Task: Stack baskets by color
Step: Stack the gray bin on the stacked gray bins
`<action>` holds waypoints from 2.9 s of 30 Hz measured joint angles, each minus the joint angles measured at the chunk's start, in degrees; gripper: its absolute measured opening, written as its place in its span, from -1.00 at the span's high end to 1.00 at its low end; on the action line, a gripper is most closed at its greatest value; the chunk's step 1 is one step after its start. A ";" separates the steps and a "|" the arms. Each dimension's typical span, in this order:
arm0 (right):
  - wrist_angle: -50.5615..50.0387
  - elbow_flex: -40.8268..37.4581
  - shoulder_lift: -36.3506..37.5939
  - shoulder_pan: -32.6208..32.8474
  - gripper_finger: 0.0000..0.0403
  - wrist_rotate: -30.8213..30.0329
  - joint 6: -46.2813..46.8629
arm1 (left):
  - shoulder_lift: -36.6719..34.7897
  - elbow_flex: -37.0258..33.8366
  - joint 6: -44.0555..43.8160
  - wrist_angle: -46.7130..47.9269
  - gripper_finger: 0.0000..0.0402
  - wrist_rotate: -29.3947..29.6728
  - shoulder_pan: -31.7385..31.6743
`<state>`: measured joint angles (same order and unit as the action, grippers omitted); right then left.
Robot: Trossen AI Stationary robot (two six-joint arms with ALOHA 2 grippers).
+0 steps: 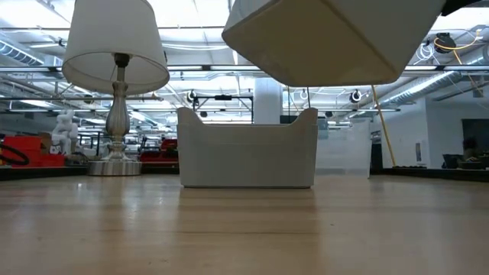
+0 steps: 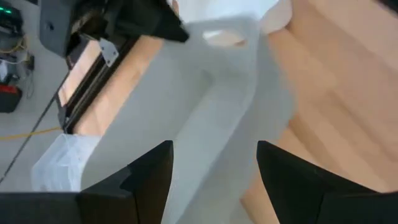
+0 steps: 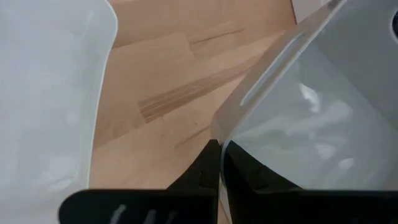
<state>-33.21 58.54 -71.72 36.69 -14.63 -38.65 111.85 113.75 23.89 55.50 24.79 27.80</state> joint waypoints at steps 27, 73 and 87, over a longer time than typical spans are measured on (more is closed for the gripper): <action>1.30 0.02 0.00 0.04 0.96 -0.36 -0.04 | 0.44 -0.13 7.70 8.16 0.95 -14.05 -7.02; 15.38 0.07 15.78 4.44 -0.29 -26.31 30.60 | 0.15 -0.15 -34.27 17.64 0.99 3.93 -6.87; 13.14 0.07 16.59 6.22 -0.28 -29.54 32.02 | 0.09 -3.48 -31.33 12.22 0.99 5.07 -9.13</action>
<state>-20.08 58.61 -55.13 42.92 -44.16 -6.63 111.94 110.27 -7.43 67.72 29.85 18.67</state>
